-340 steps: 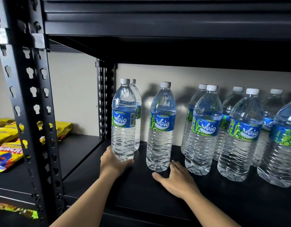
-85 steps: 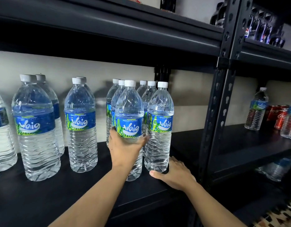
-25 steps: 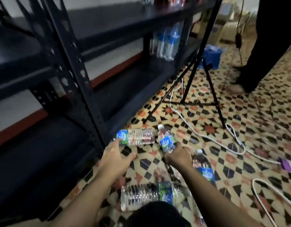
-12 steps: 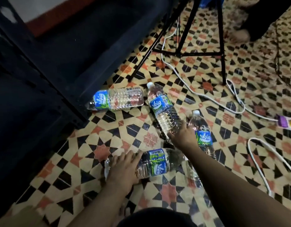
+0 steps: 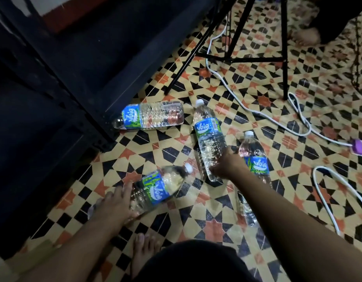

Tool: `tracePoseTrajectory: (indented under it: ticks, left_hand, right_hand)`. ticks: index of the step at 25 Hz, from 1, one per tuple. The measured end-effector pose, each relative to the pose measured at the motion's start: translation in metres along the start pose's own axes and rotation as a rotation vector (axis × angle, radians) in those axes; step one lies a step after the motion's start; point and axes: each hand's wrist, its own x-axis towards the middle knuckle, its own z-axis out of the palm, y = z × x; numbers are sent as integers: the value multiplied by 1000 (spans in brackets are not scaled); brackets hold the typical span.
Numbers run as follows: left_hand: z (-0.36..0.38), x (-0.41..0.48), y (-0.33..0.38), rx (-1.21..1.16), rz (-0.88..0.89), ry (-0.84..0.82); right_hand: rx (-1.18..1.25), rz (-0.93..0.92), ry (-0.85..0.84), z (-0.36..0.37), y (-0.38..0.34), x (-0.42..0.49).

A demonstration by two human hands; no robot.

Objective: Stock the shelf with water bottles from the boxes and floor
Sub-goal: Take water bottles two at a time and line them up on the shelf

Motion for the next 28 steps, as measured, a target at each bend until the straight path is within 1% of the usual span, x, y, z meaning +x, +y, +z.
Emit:
tracePoseTrajectory:
  ticks: [4,7,9,11,12,13,14,15,16,18,20,22,24,26,28]
  left_hand:
    - [4,-7,-2,-230,-104,13]
    - [6,2,2,-294,-133,-3]
    - [1,7,6,-406,-168,-1]
    - [0,8,13,-482,-191,44]
    - [-1,7,19,-490,-208,58]
    - [0,9,23,-494,-223,57]
    - [-1,6,29,-487,-240,41]
    - [-2,5,33,-474,-255,16]
    - [-3,4,35,-447,-254,7]
    - [-2,3,35,-422,-251,50]
    - [3,5,32,-462,-230,102]
    - [6,10,31,-554,-203,73]
    - [5,15,31,-602,-202,26]
    - [4,24,29,-706,-234,-20]
    - [7,29,29,-812,-289,-11]
  right_hand:
    - [91,95,-72,26,-5,-30]
    - [89,155,-136,56,-5,-52]
    - [206,230,-194,71,-8,-53]
    - [390,320,-146,79,-19,-55]
    - [467,345,-58,82,-24,-54]
    - [483,341,29,83,-29,-56]
    - [441,325,110,84,-32,-60]
    - [412,307,175,85,-34,-66]
    - [434,285,220,93,-32,-69]
    - [554,278,200,105,-27,-82]
    - [614,317,91,116,-21,-94]
    - [607,362,16,119,-20,-94]
    - [620,387,45,119,-27,-88]
    - [605,389,120,120,-37,-87]
    - [578,393,198,124,-41,-88]
